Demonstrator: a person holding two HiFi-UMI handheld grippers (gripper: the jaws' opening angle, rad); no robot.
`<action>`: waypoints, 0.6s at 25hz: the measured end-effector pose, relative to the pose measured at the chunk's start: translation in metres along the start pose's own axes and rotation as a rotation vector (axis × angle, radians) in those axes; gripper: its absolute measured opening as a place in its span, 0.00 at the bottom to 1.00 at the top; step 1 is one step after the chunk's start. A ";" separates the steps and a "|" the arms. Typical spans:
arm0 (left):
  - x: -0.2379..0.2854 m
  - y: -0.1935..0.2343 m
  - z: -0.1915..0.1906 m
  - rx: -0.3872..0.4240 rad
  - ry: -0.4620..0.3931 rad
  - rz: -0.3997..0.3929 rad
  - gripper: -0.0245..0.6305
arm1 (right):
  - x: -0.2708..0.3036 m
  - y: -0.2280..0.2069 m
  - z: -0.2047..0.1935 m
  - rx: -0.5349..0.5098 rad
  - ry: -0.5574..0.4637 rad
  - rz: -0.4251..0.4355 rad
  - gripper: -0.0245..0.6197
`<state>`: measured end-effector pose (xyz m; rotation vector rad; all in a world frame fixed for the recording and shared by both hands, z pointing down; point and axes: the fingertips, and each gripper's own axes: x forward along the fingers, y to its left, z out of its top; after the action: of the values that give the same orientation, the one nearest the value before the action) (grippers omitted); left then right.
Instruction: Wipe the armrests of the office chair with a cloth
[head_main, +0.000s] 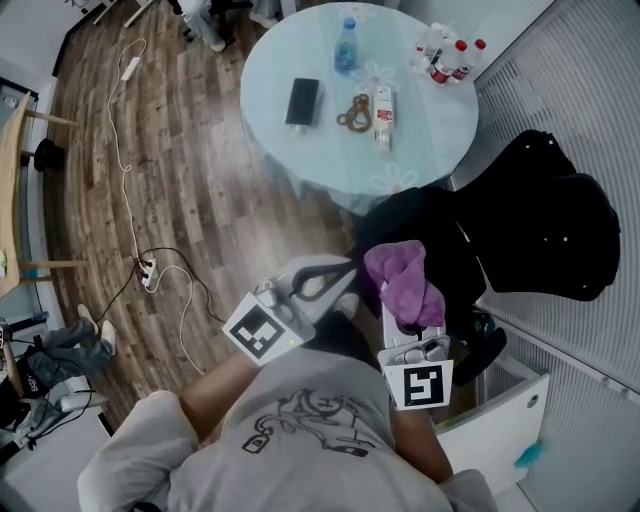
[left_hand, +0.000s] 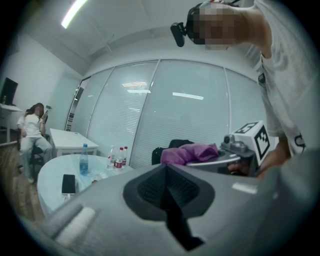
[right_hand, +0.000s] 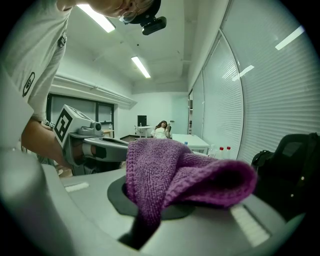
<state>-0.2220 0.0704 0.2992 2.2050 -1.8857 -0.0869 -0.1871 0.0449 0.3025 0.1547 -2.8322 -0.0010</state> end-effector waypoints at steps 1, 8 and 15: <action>0.002 0.001 -0.003 -0.002 0.002 0.002 0.04 | 0.002 -0.001 -0.004 -0.007 0.007 0.005 0.09; 0.017 0.025 -0.037 -0.014 0.014 0.010 0.04 | 0.032 -0.002 -0.047 -0.062 0.077 0.052 0.09; 0.030 0.052 -0.088 -0.007 0.029 0.005 0.04 | 0.064 -0.009 -0.100 -0.051 0.142 0.067 0.09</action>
<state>-0.2498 0.0459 0.3992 2.1853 -1.8724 -0.0608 -0.2168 0.0311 0.4170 0.0459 -2.6913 -0.0459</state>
